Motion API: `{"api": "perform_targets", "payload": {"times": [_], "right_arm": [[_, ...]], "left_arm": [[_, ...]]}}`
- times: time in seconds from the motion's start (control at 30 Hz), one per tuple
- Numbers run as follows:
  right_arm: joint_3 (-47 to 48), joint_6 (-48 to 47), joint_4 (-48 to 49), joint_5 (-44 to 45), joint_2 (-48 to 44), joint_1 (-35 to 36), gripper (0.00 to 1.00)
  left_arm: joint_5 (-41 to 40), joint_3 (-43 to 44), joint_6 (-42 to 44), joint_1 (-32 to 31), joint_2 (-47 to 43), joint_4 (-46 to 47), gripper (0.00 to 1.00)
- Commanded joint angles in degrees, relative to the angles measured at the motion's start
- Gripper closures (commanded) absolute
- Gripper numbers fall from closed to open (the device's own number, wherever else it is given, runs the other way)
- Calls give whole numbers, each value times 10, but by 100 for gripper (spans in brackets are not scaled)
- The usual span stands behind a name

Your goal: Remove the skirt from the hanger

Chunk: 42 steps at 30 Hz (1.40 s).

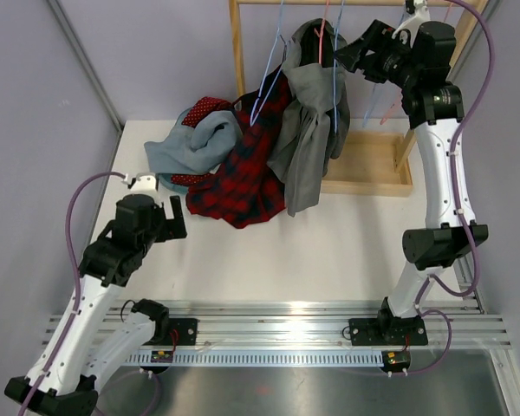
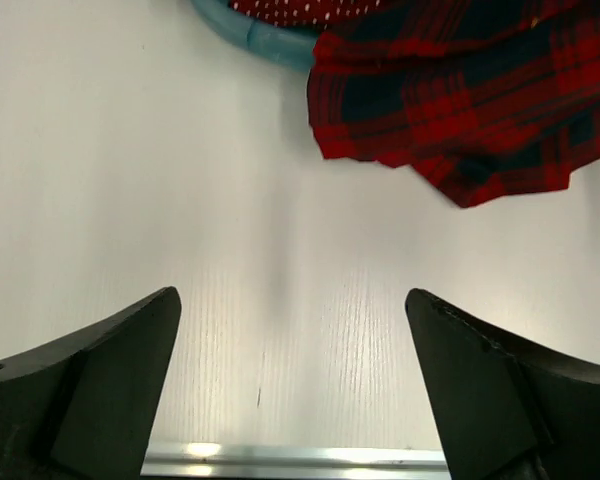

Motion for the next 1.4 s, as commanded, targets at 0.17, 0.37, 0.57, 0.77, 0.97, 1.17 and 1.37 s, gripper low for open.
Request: {"api": "perform_targets", "payload": {"times": [0.17,0.37,0.57,0.77,0.97,1.17,1.37], "right_arm": [[74,6,1,9,41,22,26],[87,5,-2,34,72,39,40],[97,4,-7,55,86,48,55],[97,-7,-16,74,79,49,93],[135,-54,-54,132,58,47,100],[132,-67,-69,198,-5,-19,100],[19,-68,-56,179,-107,-52,100]], "left_arm": [[-38,-20,-21,-12,-42,8,1],[-19,-31,-18,-12,-60,22,1],[-17,-34,-17,-12,-64,24,1],[-19,-37,-19,-12,-69,26,1],[-26,-41,-22,-12,-78,26,1],[-34,-41,-25,-12,-82,26,1],[-31,-33,-17,-12,-75,23,1]]}}
